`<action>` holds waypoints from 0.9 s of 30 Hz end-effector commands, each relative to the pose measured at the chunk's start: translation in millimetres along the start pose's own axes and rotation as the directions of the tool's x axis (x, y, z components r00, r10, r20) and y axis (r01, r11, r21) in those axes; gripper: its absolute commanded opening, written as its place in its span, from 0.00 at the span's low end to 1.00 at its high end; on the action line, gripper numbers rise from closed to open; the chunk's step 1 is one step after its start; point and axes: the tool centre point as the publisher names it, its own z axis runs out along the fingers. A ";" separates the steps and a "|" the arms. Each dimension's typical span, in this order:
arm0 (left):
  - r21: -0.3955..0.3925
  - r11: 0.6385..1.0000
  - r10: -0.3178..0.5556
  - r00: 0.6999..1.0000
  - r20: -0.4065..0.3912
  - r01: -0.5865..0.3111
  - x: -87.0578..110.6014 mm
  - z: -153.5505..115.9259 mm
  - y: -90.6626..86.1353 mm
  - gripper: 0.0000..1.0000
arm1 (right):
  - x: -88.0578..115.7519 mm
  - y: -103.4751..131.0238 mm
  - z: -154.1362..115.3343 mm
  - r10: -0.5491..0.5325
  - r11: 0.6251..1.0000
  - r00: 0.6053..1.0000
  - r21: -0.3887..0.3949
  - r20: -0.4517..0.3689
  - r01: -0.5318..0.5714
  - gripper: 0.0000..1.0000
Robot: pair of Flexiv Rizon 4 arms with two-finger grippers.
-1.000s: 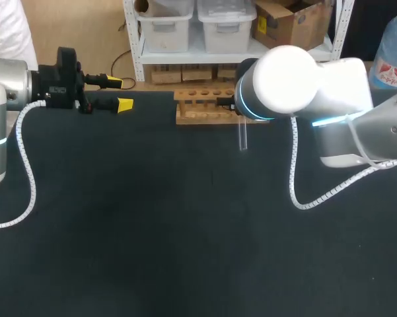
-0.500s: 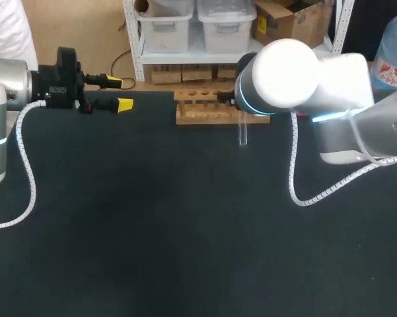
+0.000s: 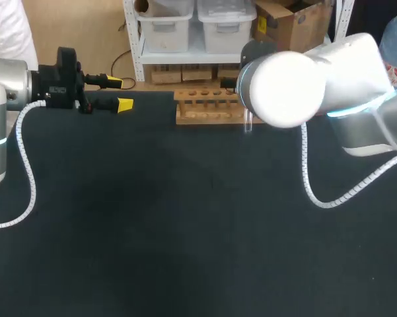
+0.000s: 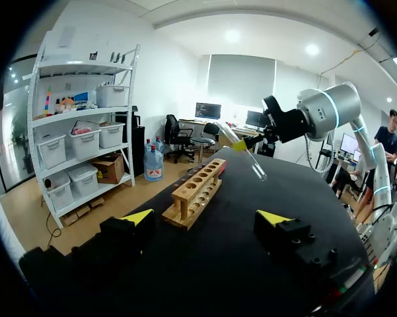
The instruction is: Grasp the test tube, adjust it, and insert it.
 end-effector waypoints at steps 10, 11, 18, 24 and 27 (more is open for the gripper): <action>-0.003 1.000 0.003 1.000 0.005 -0.003 1.5 0.0 -0.9 1.00 | -31.3 -7.2 -30.9 0.014 0.999 0.934 -0.036 0.356 -0.002 0.00; -0.003 1.000 0.003 1.000 0.005 -0.003 1.5 0.0 -0.9 1.00 | -33.8 -7.1 -30.8 0.015 0.999 0.930 -0.040 0.368 0.000 0.00; -0.003 1.000 0.003 1.000 0.005 -0.003 1.5 0.0 -0.9 1.00 | -49.1 -4.5 -33.1 0.022 0.998 0.899 -0.065 0.437 0.007 0.00; -0.003 1.000 0.003 1.000 0.005 -0.003 1.5 0.0 -0.9 1.00 | -58.6 -2.6 -34.0 0.028 0.997 0.881 -0.075 0.473 0.009 0.00; -0.003 1.000 0.003 1.000 0.005 -0.003 1.5 0.0 -0.9 1.00 | -65.9 -1.0 -35.9 0.025 0.997 0.872 -0.080 0.490 0.016 0.00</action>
